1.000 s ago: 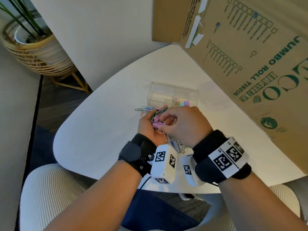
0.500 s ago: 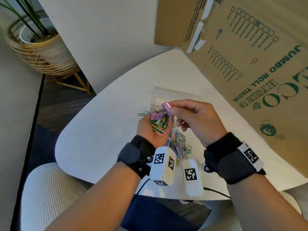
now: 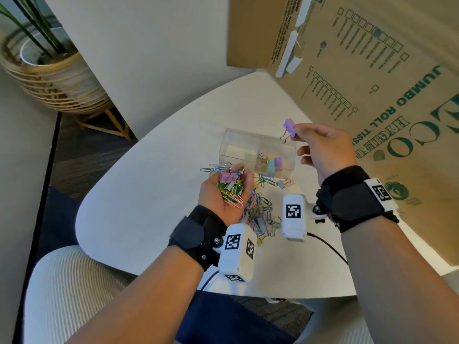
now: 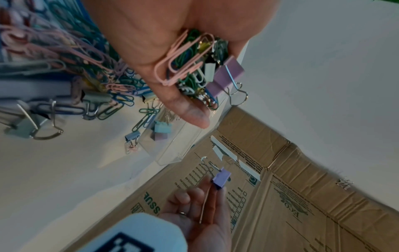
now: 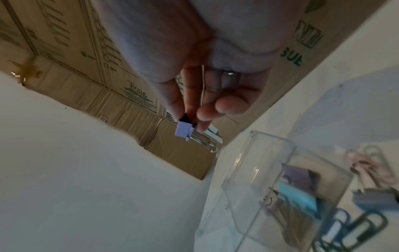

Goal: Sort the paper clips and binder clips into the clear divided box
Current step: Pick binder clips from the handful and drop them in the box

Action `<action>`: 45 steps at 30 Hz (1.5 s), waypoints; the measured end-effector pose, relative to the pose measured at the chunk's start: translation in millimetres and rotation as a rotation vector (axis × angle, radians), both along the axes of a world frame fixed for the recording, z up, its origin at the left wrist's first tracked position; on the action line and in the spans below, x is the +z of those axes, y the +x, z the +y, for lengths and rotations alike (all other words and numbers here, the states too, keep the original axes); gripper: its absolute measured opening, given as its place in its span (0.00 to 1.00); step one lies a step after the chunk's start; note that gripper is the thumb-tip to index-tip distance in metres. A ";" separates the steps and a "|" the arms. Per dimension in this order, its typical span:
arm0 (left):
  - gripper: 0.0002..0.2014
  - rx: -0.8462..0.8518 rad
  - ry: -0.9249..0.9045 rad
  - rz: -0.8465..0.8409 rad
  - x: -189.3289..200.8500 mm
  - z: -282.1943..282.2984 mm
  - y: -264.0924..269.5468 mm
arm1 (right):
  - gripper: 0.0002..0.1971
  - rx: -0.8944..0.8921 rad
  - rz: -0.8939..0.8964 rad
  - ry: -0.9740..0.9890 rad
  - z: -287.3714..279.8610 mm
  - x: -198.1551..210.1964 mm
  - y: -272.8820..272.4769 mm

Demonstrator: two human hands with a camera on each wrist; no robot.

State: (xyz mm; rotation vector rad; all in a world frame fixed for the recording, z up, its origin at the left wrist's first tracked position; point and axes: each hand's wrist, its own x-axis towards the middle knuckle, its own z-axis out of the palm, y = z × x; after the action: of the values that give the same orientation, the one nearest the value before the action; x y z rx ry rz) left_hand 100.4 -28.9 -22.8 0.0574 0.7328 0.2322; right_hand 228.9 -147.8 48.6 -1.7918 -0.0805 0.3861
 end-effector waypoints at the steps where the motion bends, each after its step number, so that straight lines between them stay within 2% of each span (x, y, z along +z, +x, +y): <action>1: 0.17 -0.001 -0.001 -0.001 0.3 0.0 0.1 | 0.04 0.013 -0.025 -0.026 0.6 -0.7 1.6; 3: 0.16 -0.001 0.006 0.004 1.1 -0.1 0.7 | 0.02 0.066 -0.084 -0.134 1.4 -4.8 3.8; 5: 0.16 -0.009 0.014 0.010 1.8 -0.6 1.9 | 0.05 0.133 -0.154 -0.226 2.7 -9.7 2.2; 11: 0.15 -0.037 0.034 0.038 1.6 -1.2 6.2 | 0.07 0.403 -0.272 -0.208 12.8 -6.4 -28.1; 13: 0.14 -0.067 0.072 0.023 2.9 -3.6 6.2 | 0.06 0.519 -0.311 -0.260 17.4 -4.4 -38.8; 16: 0.12 -0.111 0.126 -0.014 4.5 -7.0 6.0 | 0.08 0.568 -0.387 -0.335 24.0 -1.4 -47.2; 23: 0.14 -0.156 0.100 0.008 3.0 -3.3 2.2 | 0.18 0.763 -0.391 -0.535 28.5 -1.4 -53.3; 29: 0.18 -0.106 0.090 0.019 4.2 -3.2 -1.4 | 0.10 0.653 -0.414 -0.450 20.9 -10.9 -55.3; 33: 0.13 -0.090 0.108 0.012 2.0 -3.9 2.3 | 0.03 0.518 -0.388 -0.280 17.3 -12.6 -56.6; 38: 0.10 -0.075 0.083 0.049 -2.9 -0.2 2.9 | 0.01 0.292 -0.179 -0.006 9.4 -8.7 -44.7; 42: 0.10 -0.094 0.064 0.053 -0.5 1.2 1.3 | 0.04 0.102 -0.143 0.042 2.9 -7.7 -20.6; 45: 0.09 -0.080 0.048 0.056 -0.4 1.8 -0.3 | 0.08 0.039 -0.135 0.010 3.9 -8.9 -4.4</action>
State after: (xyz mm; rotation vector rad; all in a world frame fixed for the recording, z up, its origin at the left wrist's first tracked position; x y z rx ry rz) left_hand 100.1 -27.1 -23.1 0.1390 0.7786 0.1723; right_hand 224.5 -143.9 39.8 -1.8068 -0.2121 0.2910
